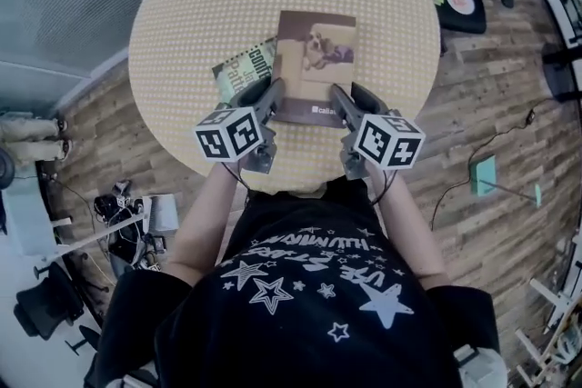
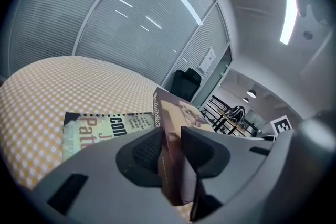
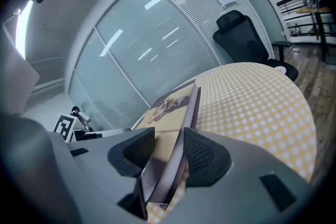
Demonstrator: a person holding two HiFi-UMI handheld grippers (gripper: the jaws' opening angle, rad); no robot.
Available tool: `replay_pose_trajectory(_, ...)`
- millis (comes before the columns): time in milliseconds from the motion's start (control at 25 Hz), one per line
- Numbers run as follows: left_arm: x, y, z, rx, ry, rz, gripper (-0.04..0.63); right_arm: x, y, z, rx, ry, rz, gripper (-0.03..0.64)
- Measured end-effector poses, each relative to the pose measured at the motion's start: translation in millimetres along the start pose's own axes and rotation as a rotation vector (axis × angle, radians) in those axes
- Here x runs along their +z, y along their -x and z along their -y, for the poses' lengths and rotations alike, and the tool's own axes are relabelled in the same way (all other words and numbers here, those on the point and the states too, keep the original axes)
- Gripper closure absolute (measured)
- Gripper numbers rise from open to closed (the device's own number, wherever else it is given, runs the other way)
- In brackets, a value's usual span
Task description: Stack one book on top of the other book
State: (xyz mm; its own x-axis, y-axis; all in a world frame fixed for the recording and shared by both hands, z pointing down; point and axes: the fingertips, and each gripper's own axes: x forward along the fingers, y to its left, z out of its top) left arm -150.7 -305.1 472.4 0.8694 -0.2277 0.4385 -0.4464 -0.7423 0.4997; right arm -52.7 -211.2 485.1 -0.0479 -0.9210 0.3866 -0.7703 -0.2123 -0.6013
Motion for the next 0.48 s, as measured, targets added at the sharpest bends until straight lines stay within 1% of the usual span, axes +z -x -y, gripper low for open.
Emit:
replay_pose_trajectory(200, 10.6, 11.0, -28.4, -0.12, -0.073, -0.089, 0.48, -23.1, -11.9, -28.3, -0.1, -0.06, 0.098, 0.434)
replay_pose_trajectory(360, 14.7, 22.0, -44.4, -0.187, -0.133, -0.133, 0.48, -34.8, -18.3, -51.5, -0.169, -0.072, 0.161, 0.434)
replay_pose_trajectory(480, 23.6, 28.7, -59.6, -0.227, -0.181, -0.16, 0.48, -47.5, -28.2, -71.3, -0.21, -0.104, 0.176, 0.434)
